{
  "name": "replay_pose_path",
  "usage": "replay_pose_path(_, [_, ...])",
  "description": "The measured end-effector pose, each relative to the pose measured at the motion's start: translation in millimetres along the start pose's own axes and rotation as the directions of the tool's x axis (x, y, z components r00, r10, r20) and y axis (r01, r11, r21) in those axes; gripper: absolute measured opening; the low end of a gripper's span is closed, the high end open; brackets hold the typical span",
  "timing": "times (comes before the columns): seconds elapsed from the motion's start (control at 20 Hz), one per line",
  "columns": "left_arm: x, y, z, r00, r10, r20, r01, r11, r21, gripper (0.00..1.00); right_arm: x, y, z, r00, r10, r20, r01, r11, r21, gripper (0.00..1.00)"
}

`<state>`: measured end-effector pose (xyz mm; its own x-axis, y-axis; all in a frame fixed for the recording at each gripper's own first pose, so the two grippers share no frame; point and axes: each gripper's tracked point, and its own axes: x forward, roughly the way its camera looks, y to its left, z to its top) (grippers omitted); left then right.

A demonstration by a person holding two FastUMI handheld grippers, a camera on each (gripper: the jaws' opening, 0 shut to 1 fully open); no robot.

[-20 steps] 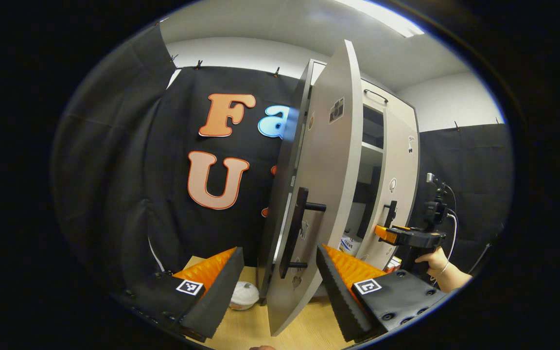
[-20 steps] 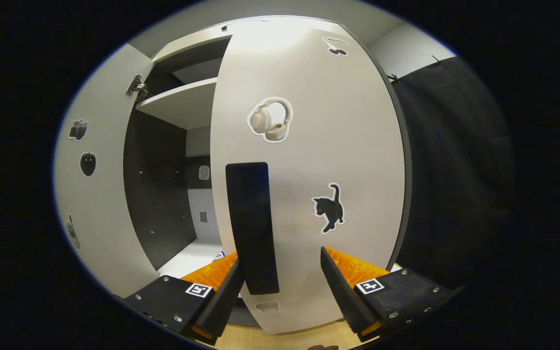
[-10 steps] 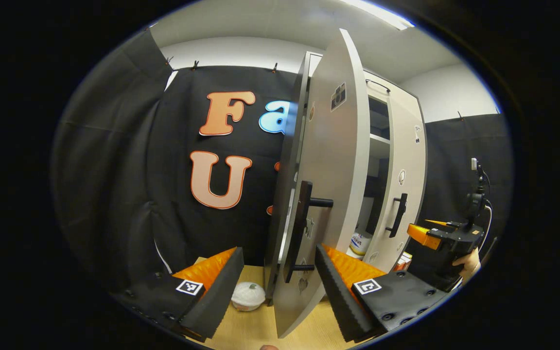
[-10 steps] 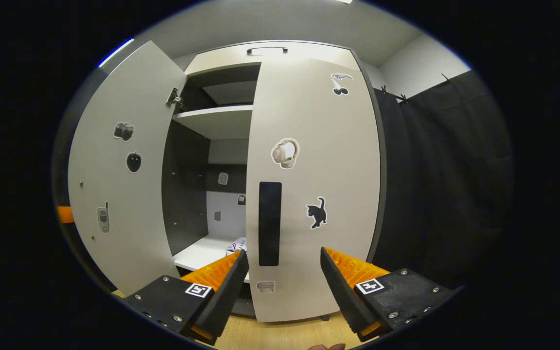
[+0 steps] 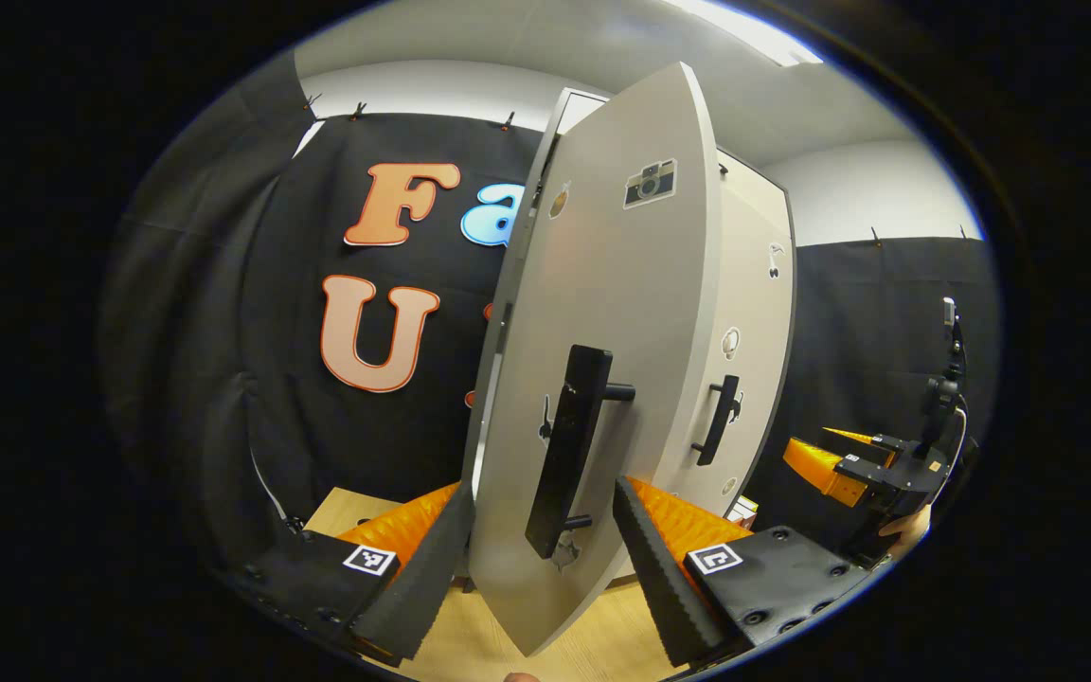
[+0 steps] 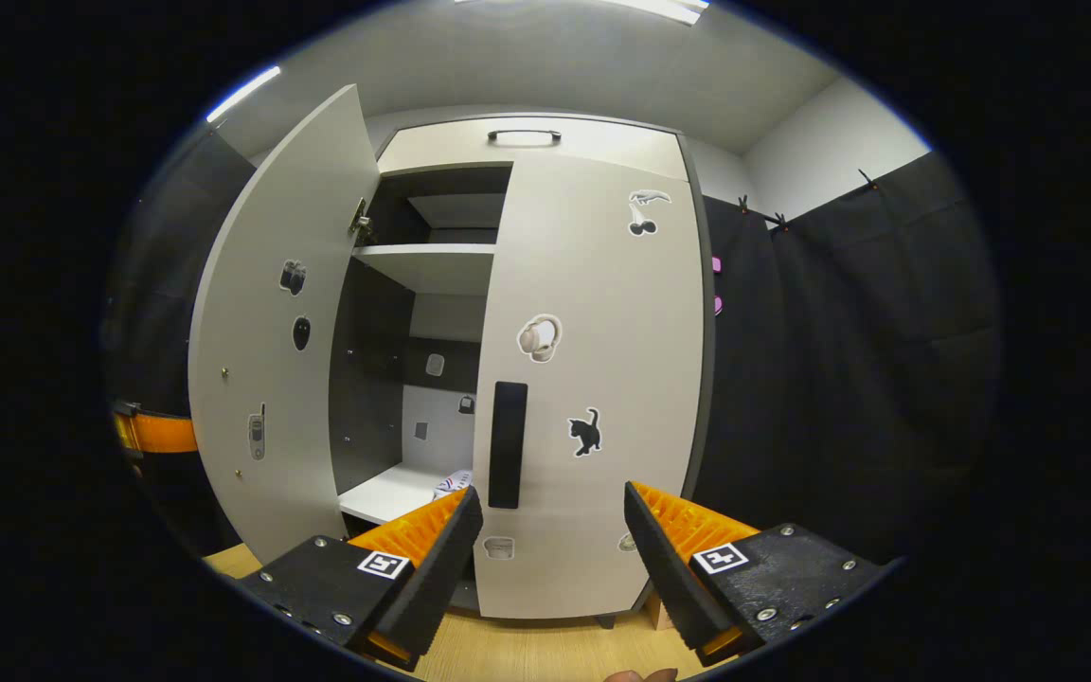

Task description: Grab one shoe with the right hand and put it into the shoe cabinet, grab the other shoe with the left hand and put it into the shoe cabinet; then close the right door with the right hand and the left door with the left hand.

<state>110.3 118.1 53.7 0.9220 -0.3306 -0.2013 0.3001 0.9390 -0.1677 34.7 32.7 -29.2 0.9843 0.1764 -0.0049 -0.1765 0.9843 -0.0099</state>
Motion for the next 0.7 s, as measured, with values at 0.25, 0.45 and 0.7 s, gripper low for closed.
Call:
replay_pose_path(0.25, [26, -31, -6, 1.0, -0.026, -0.006, 0.026, 1.0, 0.007, 0.96, -20, -34, 2, 0.998, -0.063, 0.008, 0.063, 0.998, 0.011, 0.93])
replay_pose_path(0.45, [58, -57, -19, 0.998, -0.053, -0.027, 0.053, 0.999, -0.006, 0.96, -35, -61, 5, 0.992, -0.123, 0.02, 0.123, 0.992, 0.005, 0.94])
replay_pose_path(0.7, [114, -84, -34, 0.998, -0.042, -0.045, 0.043, 0.999, 0.023, 0.99, -47, -87, 10, 0.984, -0.174, 0.033, 0.175, 0.985, -0.006, 0.94])
